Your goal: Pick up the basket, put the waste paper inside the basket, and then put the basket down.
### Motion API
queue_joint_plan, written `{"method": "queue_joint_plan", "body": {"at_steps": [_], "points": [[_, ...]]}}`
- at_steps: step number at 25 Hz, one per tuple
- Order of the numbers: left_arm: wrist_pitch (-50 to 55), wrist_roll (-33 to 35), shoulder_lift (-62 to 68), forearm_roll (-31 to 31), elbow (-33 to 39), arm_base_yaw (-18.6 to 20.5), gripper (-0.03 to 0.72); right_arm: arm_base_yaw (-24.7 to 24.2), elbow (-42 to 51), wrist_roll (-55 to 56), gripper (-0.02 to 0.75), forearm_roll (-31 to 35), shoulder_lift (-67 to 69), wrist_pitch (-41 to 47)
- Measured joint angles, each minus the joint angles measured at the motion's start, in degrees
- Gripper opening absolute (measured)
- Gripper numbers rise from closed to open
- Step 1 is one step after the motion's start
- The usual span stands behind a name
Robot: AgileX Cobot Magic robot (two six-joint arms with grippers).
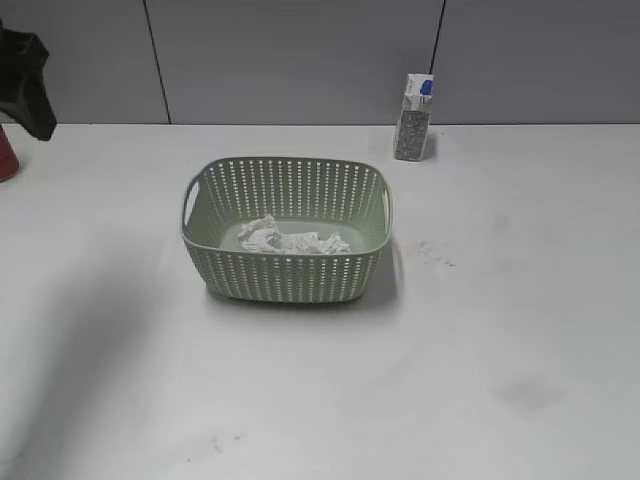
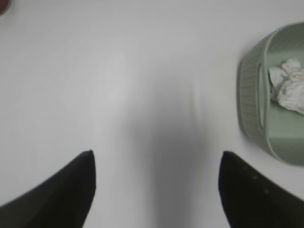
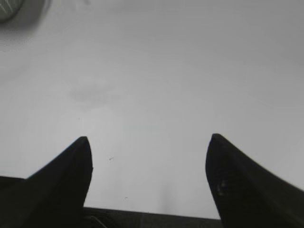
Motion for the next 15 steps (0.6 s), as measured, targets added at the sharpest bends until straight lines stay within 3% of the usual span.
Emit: {"method": "queue_joint_plan", "body": {"at_steps": [8, 15], "points": [[-3.2, 0.1, -17.6, -0.8, 18.1, 0.0, 0.591, 0.0, 0.2, 0.3, 0.587, -0.3, -14.4, 0.2], [-4.4, 0.1, -40.2, -2.0, 34.6, 0.0, 0.591, 0.0, 0.2, 0.5, 0.587, -0.6, -15.1, 0.2]]}}
